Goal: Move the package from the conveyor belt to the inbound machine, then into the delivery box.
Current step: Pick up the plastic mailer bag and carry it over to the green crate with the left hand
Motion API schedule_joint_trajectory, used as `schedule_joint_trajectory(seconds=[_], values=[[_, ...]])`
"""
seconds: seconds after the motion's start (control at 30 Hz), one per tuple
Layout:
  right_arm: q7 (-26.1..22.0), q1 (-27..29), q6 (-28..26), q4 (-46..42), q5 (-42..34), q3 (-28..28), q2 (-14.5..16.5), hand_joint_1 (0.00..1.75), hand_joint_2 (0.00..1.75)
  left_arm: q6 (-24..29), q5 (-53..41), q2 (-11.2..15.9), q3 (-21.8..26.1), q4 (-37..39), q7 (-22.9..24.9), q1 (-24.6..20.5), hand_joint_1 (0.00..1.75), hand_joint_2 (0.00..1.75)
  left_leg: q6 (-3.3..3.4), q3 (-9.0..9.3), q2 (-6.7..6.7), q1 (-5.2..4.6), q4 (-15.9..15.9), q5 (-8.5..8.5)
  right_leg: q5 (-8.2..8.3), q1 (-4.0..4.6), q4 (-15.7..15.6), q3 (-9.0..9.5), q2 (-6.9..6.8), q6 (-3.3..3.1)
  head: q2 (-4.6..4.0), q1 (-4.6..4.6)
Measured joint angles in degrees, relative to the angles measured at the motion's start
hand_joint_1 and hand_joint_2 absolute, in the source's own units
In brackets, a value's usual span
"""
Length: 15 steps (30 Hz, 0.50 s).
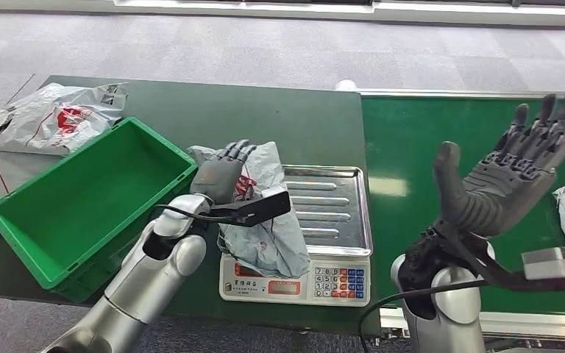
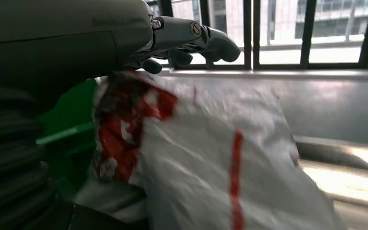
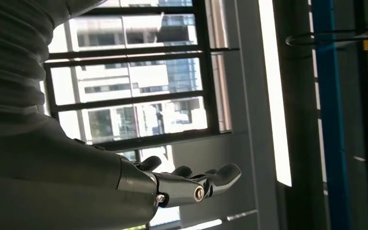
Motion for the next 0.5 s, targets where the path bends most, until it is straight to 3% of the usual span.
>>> schedule_joint_trajectory(seconds=[0.03, 0.23, 0.5], values=[[0.23, 0.12, -1.41, -2.06, 1.15, 0.01, 0.01, 0.00, 1.75, -1.18, -0.99, -1.25, -1.02, 4.25, -0.42, -0.96, 1.75, 1.75, 0.01, 0.01, 0.06, 0.00, 0.00, -0.01, 0.00, 0.00, 0.00, 0.00, 0.07, 0.00, 0.00, -0.01], [1.13, 0.67, -7.07, -9.01, 4.90, 0.02, 0.02, 0.00, 1.75, -6.37, -4.14, -7.28, -5.23, 21.73, -4.14, -6.97, 1.75, 1.75, 0.14, 0.48, -0.04, -0.01, -0.04, -0.18, -0.15, -0.01, -0.05, 0.63, -0.02, 0.10, 0.00, -0.01], [1.54, 1.23, -8.45, -11.95, 6.52, 0.00, 0.25, 0.00, 1.75, -5.28, -1.14, -9.69, -5.75, 27.58, -7.52, -10.51, 1.75, 1.75, 0.17, 1.08, -0.02, -0.01, -0.07, -0.20, -0.21, -0.01, -0.06, 1.23, -0.04, 0.15, 0.00, -0.01]])
